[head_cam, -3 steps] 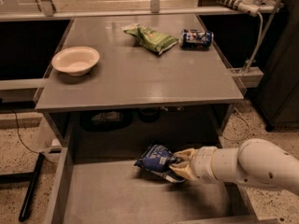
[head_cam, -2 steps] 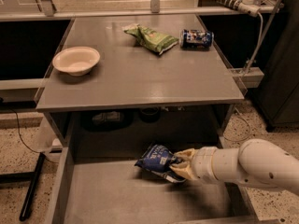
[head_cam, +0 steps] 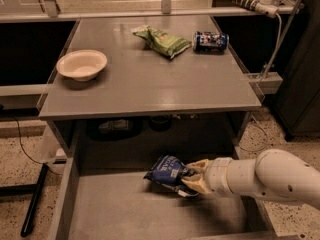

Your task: Place blue chip bag into top drawer

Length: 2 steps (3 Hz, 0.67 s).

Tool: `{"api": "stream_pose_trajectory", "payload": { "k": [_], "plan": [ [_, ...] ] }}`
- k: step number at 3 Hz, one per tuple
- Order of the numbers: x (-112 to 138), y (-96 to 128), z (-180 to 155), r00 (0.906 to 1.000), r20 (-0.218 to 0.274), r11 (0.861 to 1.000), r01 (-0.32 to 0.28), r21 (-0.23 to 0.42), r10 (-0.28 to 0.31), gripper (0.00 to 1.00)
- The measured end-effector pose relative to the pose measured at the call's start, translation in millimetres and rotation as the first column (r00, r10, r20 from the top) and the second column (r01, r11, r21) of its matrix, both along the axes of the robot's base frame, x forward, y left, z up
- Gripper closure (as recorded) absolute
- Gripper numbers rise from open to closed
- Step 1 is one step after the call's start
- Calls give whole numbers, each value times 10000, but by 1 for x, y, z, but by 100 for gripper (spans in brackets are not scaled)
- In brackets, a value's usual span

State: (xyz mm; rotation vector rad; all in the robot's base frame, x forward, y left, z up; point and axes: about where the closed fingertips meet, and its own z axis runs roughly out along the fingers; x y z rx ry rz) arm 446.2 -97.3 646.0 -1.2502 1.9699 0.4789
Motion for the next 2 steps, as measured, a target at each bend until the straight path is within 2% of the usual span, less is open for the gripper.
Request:
{"api": "stream_pose_trajectory", "payload": {
  "k": [1, 2],
  "plan": [
    [0, 0, 0, 10000, 0, 10000, 0, 0, 0, 12],
    [0, 0, 0, 10000, 0, 10000, -1, 0, 1, 0]
  ]
}}
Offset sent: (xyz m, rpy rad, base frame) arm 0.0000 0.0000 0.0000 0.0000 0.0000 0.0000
